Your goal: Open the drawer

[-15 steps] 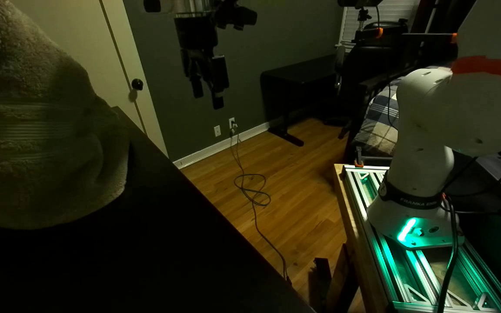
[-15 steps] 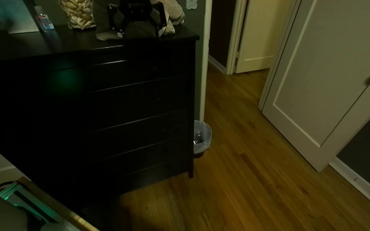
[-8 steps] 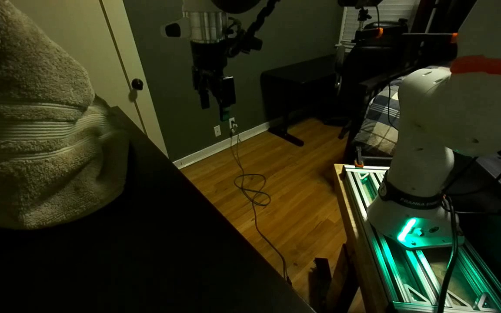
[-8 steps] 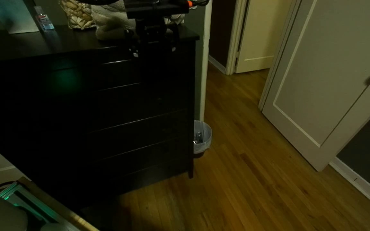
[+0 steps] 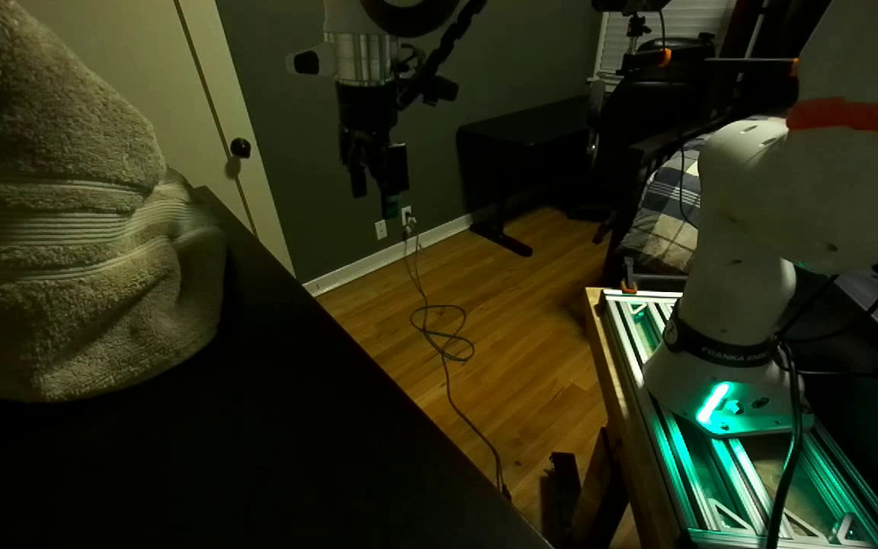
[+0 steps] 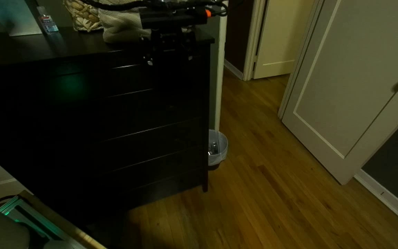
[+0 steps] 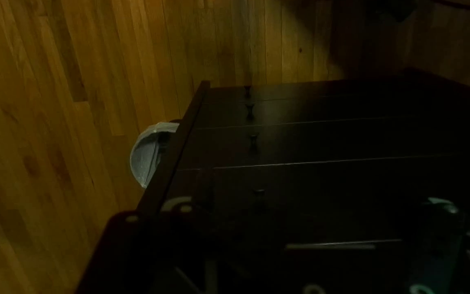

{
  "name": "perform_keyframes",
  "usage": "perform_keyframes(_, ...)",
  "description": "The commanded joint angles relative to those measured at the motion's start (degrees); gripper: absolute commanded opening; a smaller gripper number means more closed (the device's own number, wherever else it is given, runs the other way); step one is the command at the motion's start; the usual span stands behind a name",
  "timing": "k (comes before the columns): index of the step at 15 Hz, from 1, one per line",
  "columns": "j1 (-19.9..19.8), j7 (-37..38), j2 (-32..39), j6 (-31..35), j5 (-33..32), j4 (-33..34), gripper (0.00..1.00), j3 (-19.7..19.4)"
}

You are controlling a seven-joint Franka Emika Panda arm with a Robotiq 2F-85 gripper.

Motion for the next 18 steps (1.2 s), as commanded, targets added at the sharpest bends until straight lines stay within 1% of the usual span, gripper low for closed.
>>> perform_keyframes(1,-0.88,-5.19,2.71,6.08,7.01,-3.23,1.0,-2.28)
perform_keyframes(2,-1.0,-8.08,3.76,8.0,9.91,-3.96,1.0,-2.95)
perform_keyframes(3,-1.26,-10.82,4.84,10.79,11.47,-4.95,1.0,-3.25)
perform_keyframes(6,-2.04,-18.97,8.06,15.64,16.58,-7.54,1.0,-3.64)
perform_keyframes(10,-3.21,-31.34,13.84,23.79,23.97,-11.25,1.0,-2.37)
perform_keyframes(11,-3.89,-25.77,10.97,20.42,20.41,-10.03,1.0,-1.74)
perform_keyframes(13,-4.41,-28.88,13.2,22.65,22.03,-11.06,1.0,-1.19)
perform_keyframes(18,-4.56,-29.29,13.8,22.98,22.19,-10.85,1.0,-0.97)
